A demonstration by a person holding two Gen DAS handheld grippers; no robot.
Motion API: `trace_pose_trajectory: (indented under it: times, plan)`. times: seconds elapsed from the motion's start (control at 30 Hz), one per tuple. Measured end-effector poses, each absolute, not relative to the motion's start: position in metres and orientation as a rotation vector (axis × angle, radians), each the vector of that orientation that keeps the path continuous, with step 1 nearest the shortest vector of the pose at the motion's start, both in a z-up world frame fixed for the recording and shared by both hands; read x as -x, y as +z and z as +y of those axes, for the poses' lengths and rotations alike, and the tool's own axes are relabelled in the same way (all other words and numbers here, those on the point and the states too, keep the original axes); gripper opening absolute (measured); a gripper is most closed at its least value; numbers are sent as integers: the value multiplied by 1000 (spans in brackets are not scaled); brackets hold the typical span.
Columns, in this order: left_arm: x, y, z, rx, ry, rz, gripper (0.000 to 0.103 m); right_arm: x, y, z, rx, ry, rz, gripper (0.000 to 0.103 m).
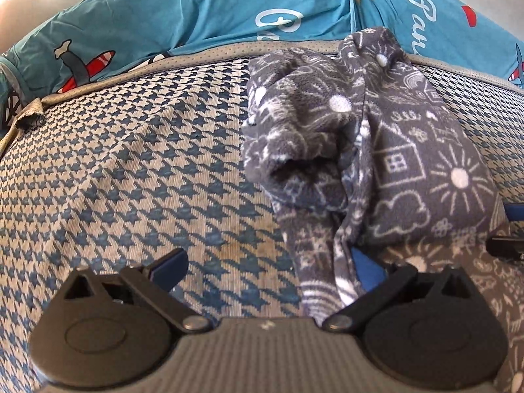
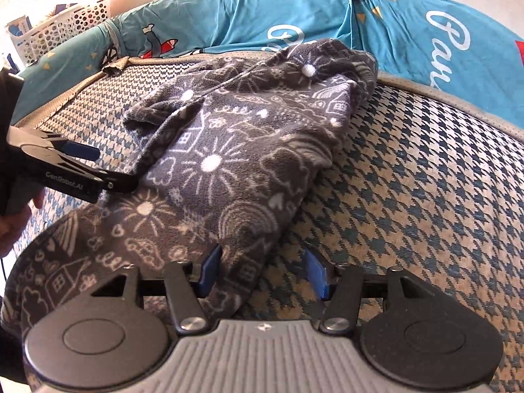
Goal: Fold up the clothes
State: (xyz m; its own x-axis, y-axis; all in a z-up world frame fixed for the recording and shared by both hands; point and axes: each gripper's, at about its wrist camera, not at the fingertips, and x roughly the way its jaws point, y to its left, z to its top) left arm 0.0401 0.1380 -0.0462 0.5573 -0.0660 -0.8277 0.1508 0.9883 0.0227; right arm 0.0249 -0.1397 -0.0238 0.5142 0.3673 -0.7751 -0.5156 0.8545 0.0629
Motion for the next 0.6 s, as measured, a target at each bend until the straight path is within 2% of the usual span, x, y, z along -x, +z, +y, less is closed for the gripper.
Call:
trace_pose_trajectory:
  times: [0.3,0.5,0.6]
  plan:
    - [-17,-38,145,-106,-111,989,103,-5,-14,-159,234,477,858,54]
    - [1,-30,147,-184,0,1013,103,25,-1,-179,153,532,827,54]
    - [13,-18,145,-166,-39,960,103,43,7,-177,143,578,793,54]
